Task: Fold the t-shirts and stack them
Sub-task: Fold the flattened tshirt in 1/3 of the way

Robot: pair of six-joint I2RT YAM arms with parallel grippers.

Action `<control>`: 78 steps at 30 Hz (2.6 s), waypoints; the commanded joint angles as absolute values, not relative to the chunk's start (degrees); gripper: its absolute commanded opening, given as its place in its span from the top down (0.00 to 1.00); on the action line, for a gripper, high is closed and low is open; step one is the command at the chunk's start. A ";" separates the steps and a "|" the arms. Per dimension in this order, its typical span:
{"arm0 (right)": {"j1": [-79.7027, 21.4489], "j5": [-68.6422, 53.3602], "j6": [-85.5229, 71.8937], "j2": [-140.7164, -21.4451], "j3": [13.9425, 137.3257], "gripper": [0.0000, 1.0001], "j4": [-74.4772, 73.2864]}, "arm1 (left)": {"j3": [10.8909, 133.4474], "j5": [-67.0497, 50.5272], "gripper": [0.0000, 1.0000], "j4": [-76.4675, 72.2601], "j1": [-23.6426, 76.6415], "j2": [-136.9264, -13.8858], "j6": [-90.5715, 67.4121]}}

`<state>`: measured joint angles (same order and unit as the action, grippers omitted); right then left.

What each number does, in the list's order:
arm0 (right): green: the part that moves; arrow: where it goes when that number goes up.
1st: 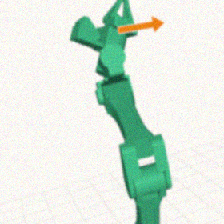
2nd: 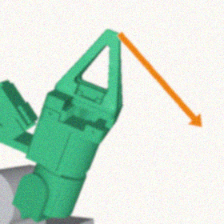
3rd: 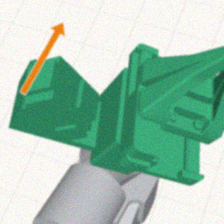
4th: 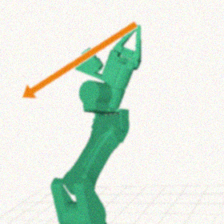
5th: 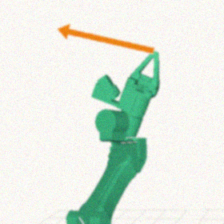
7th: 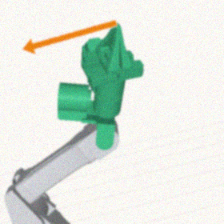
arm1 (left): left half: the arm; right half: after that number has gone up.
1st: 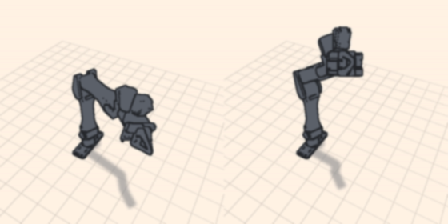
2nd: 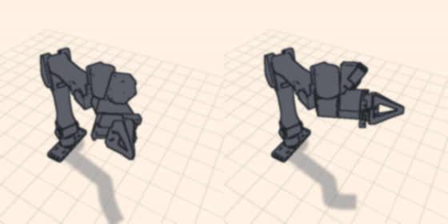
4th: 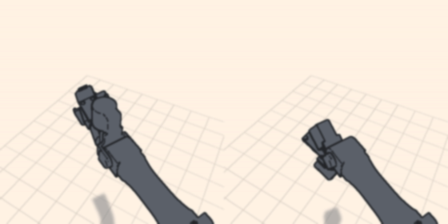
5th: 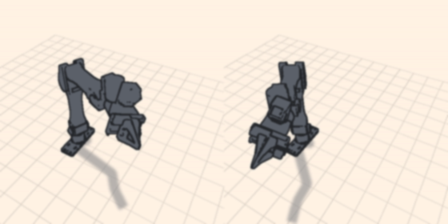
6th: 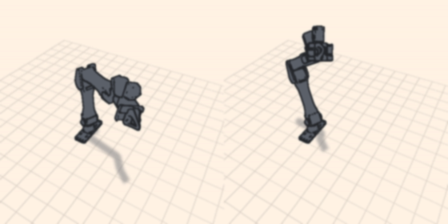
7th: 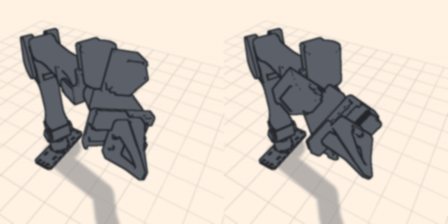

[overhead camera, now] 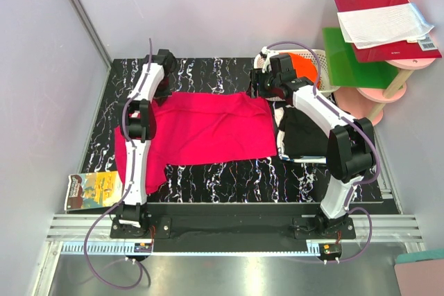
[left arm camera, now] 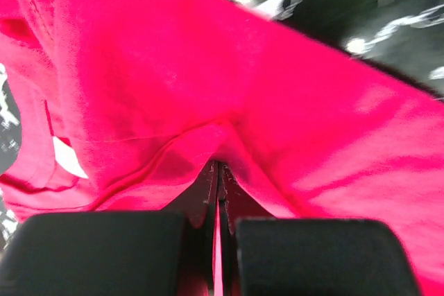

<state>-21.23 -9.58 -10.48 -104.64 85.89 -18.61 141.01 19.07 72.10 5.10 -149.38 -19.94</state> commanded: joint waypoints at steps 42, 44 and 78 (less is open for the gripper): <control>-20.74 -16.17 -14.24 -100.55 80.68 0.29 -15.12 | 92.99 20.48 0.30 57.14 1.67 -117.07 -21.53; -20.83 -16.43 -14.15 -100.37 80.68 0.29 -15.12 | 93.08 20.30 0.37 56.69 1.67 -118.12 -21.88; -20.74 -18.28 -13.80 -101.34 78.14 0.28 -14.68 | 127.89 52.56 1.00 73.47 11.33 -115.06 -16.17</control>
<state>-20.97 -17.52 -13.96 -103.55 78.06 -16.14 126.98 46.96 71.24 7.11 -117.12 -18.65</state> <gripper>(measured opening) 0.714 0.012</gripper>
